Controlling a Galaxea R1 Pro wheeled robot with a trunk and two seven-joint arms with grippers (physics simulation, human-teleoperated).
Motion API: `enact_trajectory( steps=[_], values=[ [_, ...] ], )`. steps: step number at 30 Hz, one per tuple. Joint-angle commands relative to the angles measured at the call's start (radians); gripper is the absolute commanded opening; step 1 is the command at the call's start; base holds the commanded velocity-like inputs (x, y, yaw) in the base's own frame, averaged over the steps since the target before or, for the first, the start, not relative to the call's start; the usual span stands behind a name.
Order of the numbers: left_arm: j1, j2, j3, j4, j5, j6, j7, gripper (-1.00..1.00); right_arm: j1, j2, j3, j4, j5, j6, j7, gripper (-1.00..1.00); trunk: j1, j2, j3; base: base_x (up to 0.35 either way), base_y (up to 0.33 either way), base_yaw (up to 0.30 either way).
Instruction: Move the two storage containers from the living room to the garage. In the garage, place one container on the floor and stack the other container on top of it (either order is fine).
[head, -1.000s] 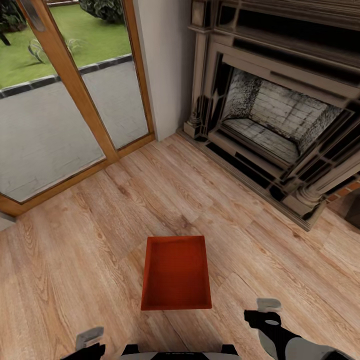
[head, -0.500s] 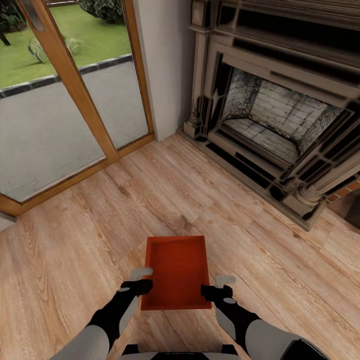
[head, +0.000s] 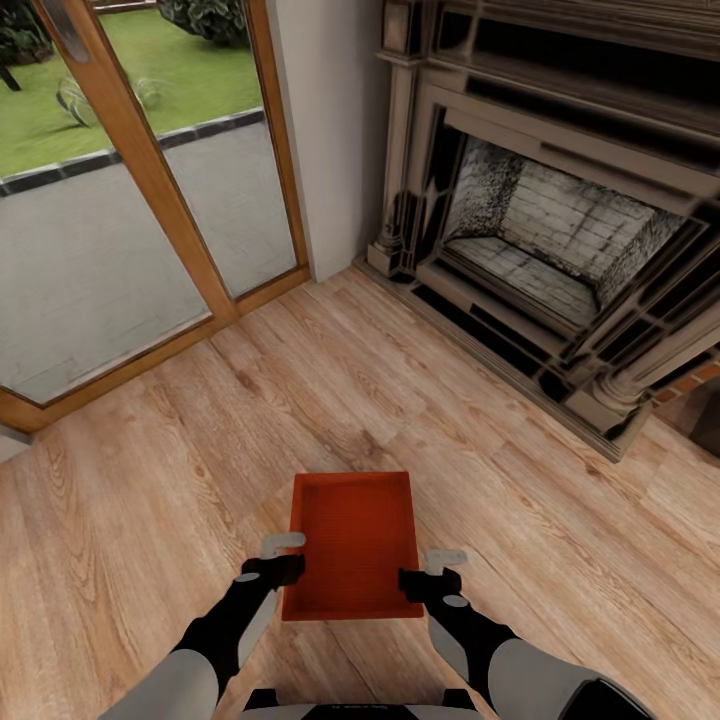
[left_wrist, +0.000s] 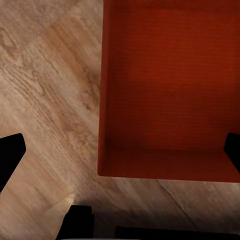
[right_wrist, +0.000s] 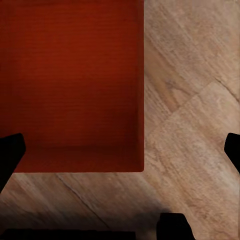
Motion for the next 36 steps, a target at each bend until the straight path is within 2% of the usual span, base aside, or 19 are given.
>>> enact_trajectory(
  steps=[1,9,17,36],
  values=[
    [0.0,0.001,-0.004,-0.002,0.008,0.006,0.006,1.0,-0.001,0.0,0.009,0.0,-0.008,-0.004,-0.004,1.0,0.0,0.0,-0.001,0.0,0.0,0.0],
    [0.0,0.009,-0.003,-0.014,0.008,0.009,0.008,1.0,-0.001,-0.001,0.012,-0.001,0.0,-0.008,0.0,1.0,0.0,0.0,-0.001,0.0,0.0,0.0],
    [0.0,0.007,-0.007,-0.003,0.008,0.011,0.008,1.0,-0.001,-0.004,0.01,-0.001,0.04,-0.047,0.0,1.0,0.0,0.0,-0.001,0.0,0.0,0.0],
    [0.0,0.015,-0.006,-0.003,0.009,0.006,0.008,1.0,-0.001,-0.009,0.004,-0.001,0.042,-0.054,0.0,1.0,0.0,0.0,-0.001,0.0,0.0,0.0]
  ],
)
